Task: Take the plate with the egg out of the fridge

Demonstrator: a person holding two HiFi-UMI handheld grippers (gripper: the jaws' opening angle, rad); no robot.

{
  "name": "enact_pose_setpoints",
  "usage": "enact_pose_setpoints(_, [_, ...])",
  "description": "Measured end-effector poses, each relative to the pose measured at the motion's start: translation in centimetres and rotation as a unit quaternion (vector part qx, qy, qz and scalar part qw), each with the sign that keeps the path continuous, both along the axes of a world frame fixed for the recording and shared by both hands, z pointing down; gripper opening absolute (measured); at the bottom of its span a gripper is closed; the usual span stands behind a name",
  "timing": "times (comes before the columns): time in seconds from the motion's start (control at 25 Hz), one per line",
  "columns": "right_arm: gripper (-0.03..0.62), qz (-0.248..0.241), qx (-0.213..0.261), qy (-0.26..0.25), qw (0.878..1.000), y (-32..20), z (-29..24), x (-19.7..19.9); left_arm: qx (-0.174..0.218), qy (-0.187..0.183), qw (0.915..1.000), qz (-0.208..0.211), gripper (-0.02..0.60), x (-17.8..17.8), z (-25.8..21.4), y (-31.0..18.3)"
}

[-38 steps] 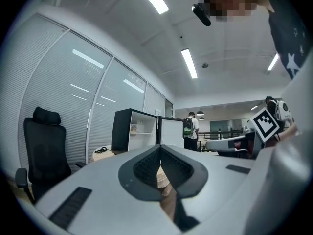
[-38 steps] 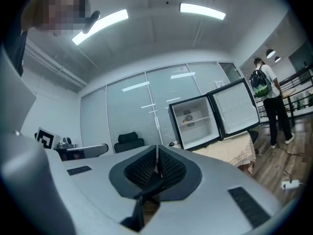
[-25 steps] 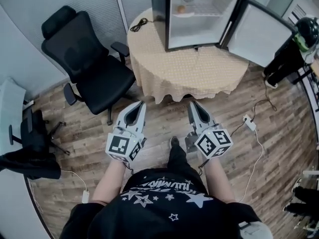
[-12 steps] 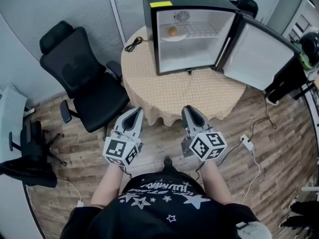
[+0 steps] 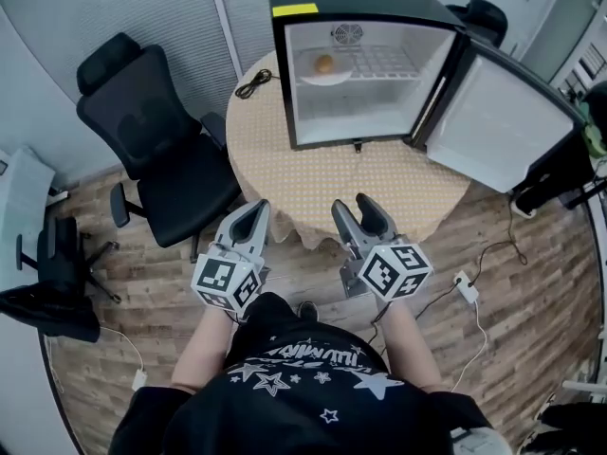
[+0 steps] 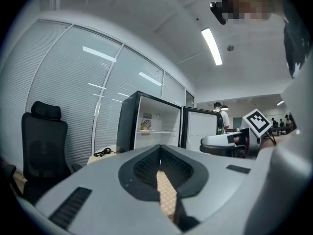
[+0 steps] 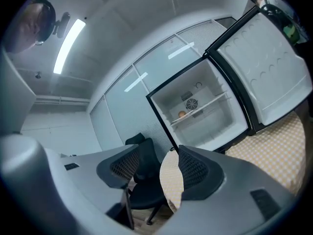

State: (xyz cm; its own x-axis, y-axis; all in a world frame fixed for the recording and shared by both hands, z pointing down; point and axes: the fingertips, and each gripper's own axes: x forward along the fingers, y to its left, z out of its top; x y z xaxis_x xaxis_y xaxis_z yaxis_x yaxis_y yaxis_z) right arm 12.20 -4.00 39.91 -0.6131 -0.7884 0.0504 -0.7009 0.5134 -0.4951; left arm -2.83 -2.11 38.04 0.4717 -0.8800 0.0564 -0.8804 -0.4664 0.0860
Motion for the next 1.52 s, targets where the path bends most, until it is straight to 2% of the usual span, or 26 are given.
enact_pose_setpoints(0.16, [0.253, -0.002, -0.013, 0.012, 1.0, -1.2, 0.9, 0.2, 0.002, -0.004, 1.0, -0.006, 0.008, 0.2, -0.5, -1.6])
enact_pose_setpoints(0.36, [0.262, 0.0, -0.018, 0.006, 1.0, -2.9, 1.2, 0.6, 0.007, -0.012, 0.9998, 0.013, 0.008, 1.7, -0.5, -3.7])
enact_pose_setpoints(0.48, [0.262, 0.012, -0.028, -0.007, 1.0, -4.5, 1.3, 1.1, 0.002, -0.011, 0.9998, 0.017, 0.008, 2.2, -0.1, -5.4])
enact_pose_setpoints(0.64, [0.261, 0.031, -0.032, 0.001, 0.999, -6.8, 1.6, 1.4, 0.002, -0.021, 0.9996, 0.016, 0.008, 2.1, 0.5, -8.3])
enact_pose_setpoints(0.88, [0.261, 0.046, -0.054, -0.047, 0.996, -12.2, 1.2, 0.9, 0.008, -0.006, 0.9999, 0.008, 0.008, 0.2, 0.1, -14.0])
enact_pose_setpoints(1.12, [0.261, 0.049, -0.089, -0.133, 0.986, -18.8, 0.1, -0.2, 0.013, -0.003, 0.9999, 0.008, 0.008, -1.4, -0.1, -19.8])
enact_pose_setpoints(1.4, [0.261, 0.049, -0.105, -0.191, 0.975, -25.1, -0.8, -2.0, 0.018, -0.004, 0.9998, 0.003, 0.008, -3.5, -0.1, -25.2])
enact_pose_setpoints(1.52, [0.261, 0.05, -0.107, -0.2, 0.973, -27.3, -1.1, -2.6, 0.02, -0.003, 0.9998, 0.004, 0.008, -4.0, -0.2, -27.1])
